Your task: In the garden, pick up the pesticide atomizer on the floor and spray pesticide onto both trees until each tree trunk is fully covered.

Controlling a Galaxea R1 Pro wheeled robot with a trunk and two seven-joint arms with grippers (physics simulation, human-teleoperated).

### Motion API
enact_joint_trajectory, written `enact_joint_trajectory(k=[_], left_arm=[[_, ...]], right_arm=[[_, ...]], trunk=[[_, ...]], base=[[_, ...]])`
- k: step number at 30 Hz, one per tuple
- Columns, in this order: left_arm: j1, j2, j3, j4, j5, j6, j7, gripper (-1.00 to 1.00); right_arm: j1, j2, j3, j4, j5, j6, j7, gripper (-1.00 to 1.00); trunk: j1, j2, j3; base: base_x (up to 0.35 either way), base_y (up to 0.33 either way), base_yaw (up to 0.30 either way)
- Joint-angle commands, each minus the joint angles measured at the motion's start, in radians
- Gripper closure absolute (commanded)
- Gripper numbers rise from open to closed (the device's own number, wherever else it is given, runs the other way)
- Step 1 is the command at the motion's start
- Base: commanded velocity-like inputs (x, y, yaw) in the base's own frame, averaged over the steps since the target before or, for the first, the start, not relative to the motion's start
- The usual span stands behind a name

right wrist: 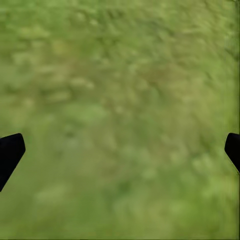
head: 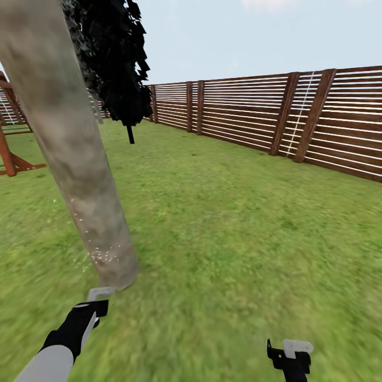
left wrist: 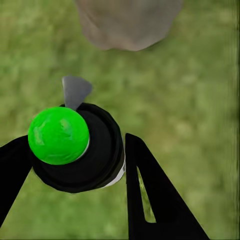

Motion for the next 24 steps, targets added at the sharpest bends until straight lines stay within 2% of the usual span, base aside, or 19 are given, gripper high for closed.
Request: enact_joint_trajectory(k=[1, 8, 17, 24], left_arm=[[0.000, 0.000, 0.000, 0.000, 0.000, 0.000, 0.000, 1.00], [0.000, 0.000, 0.000, 0.000, 0.000, -0.001, 0.002, 1.00], [0.000, 0.000, 0.001, -0.004, 0.000, -0.001, 0.003, 1.00], [0.000, 0.000, 0.003, -0.009, 0.000, -0.001, 0.003, 1.00]], right_arm=[[0.000, 0.000, 0.000, 0.000, 0.000, 0.000, 0.000, -1.00], [0.000, 0.000, 0.001, 0.000, -0.001, 0.000, 0.000, -1.00], [0.000, 0.000, 0.001, 0.000, -0.001, 0.000, 0.000, -1.00], [0.000, 0.000, 0.001, 0.000, -0.001, 0.000, 0.000, -1.00]], trunk=[[0.000, 0.000, 0.000], [0.000, 0.000, 0.000], [0.000, 0.000, 0.000], [0.000, 0.000, 0.000]], base=[[0.229, -0.194, 0.000], [0.239, -0.187, 0.025], [0.205, -0.207, 0.268], [0.040, -0.265, 0.032]])
